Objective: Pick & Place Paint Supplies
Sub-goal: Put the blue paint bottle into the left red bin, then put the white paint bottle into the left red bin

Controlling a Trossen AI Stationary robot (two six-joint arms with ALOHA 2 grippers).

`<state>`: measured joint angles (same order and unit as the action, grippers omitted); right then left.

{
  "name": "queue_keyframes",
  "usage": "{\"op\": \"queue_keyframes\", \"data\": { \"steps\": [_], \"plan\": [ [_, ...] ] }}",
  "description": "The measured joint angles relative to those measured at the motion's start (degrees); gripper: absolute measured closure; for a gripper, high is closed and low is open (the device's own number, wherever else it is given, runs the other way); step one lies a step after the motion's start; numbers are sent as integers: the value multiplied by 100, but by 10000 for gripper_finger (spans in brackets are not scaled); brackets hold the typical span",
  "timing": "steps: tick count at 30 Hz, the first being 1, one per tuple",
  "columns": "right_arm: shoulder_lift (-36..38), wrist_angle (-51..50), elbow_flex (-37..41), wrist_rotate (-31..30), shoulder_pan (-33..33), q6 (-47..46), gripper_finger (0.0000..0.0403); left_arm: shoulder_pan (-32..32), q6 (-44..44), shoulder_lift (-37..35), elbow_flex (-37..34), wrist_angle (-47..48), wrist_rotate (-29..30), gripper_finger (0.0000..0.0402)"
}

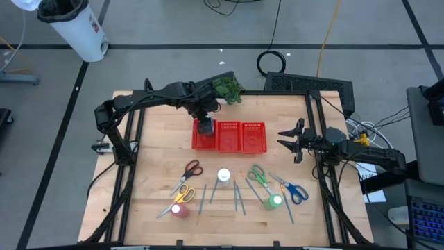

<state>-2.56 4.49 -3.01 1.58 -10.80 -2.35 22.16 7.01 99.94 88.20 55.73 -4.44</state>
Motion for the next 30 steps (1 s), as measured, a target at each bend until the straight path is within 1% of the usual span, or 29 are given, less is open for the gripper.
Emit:
{"op": "queue_keyframes", "data": {
  "steps": [5, 9, 15, 19, 23, 26, 30],
  "plan": [
    [2, 0, 0, 0, 1, 2, 261, -12, 56, -51, 10, -141, 15, 142],
    [0, 0, 1, 0, 0, 2, 261, -5, 37, -303, 135, -49, 54, 135],
    [1, 0, 0, 0, 0, 2, 261, -1, -185, -1034, 275, 126, 220, 133],
    [0, 0, 1, 0, 0, 1, 261, -76, -587, -1698, 223, 272, 118, 133],
    [1, 0, 1, 0, 1, 1, 261, -514, -889, -2540, -268, -35, 5, 133],
    [1, 0, 1, 0, 0, 1, 261, -1069, -1205, -3203, -929, -770, 102, 133],
    [2, 0, 1, 1, 1, 1, 261, -2029, -1498, -3936, -1868, -1732, 351, 133]
  ]
}}
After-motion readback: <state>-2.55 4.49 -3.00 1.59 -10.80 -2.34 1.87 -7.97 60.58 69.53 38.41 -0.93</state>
